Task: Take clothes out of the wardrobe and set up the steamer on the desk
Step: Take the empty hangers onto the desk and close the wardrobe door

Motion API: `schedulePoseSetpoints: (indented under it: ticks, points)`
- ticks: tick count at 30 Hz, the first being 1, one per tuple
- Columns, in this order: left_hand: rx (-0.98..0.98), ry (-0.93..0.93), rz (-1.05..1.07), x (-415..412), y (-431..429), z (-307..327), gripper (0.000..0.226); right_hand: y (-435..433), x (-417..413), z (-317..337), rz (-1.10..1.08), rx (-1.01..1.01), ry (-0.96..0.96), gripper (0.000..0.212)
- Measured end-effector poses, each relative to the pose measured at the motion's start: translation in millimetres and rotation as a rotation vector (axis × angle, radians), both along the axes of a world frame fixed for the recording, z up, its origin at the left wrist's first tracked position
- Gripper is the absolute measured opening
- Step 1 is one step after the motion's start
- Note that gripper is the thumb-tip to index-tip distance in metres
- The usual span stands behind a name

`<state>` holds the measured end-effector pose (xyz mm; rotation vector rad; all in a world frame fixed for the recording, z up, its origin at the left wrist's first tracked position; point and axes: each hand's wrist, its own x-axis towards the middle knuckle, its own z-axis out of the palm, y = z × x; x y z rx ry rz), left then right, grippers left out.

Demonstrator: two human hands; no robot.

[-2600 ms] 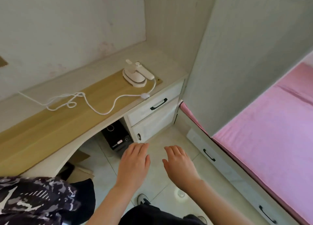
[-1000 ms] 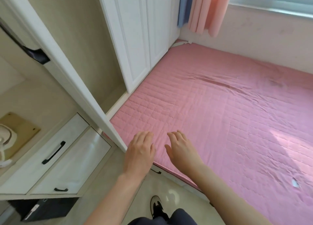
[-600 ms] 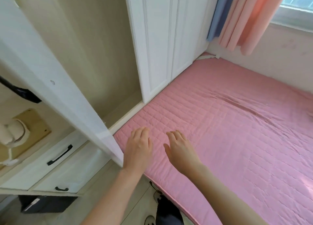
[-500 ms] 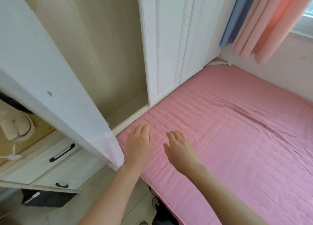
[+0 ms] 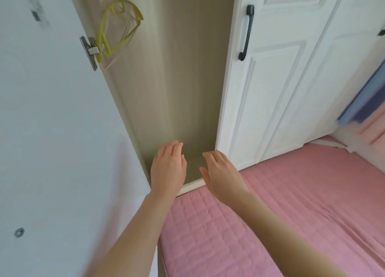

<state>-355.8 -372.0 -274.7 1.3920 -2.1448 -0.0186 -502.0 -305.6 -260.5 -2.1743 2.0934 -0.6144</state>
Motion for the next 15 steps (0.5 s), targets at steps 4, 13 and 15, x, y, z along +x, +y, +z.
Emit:
schedulePoseSetpoints:
  ticks: [4,13,15]
  points:
    - [-0.047,0.001,0.126,1,-49,30,0.036,-56,-2,32,0.057,-0.07,-0.006,0.037]
    - [-0.176,0.076,0.332,5,-119,103,0.04,-161,16,108,0.175,-0.124,-0.092,0.044]
    - [-0.22,0.071,0.354,8,-134,118,0.042,-179,19,125,0.174,-0.127,-0.123,0.043]
